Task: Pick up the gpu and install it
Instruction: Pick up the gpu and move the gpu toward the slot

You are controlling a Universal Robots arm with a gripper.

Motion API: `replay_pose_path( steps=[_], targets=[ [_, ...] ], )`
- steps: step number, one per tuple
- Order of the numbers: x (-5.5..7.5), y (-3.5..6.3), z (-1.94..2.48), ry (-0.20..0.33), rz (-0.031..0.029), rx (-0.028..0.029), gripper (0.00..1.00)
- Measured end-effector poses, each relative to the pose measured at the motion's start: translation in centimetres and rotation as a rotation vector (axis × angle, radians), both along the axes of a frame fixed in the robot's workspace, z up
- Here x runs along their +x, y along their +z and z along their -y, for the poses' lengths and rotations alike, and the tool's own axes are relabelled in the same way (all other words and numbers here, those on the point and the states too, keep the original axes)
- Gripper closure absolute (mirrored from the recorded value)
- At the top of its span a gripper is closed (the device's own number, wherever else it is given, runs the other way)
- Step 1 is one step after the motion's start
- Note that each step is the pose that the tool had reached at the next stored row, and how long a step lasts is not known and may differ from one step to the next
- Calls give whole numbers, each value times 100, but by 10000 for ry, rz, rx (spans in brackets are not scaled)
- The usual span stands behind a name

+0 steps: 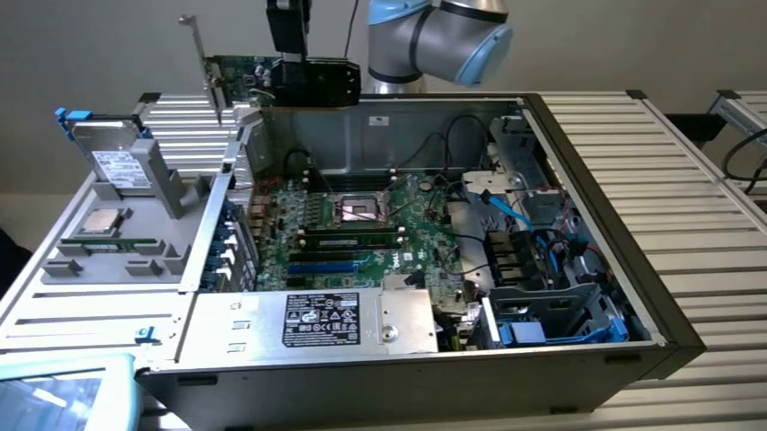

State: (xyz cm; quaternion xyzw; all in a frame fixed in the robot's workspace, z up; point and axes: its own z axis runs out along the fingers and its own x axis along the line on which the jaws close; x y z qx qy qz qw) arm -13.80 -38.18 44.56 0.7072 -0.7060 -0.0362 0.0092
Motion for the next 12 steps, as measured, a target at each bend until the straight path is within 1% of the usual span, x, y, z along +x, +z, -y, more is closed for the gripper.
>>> replay_pose_path(
  steps=[5, 12],
  targets=[
    [145, -4, 3, 53, -1, 0, 72],
    [260, -19, 3, 138, 0, 1, 72]
  ],
)
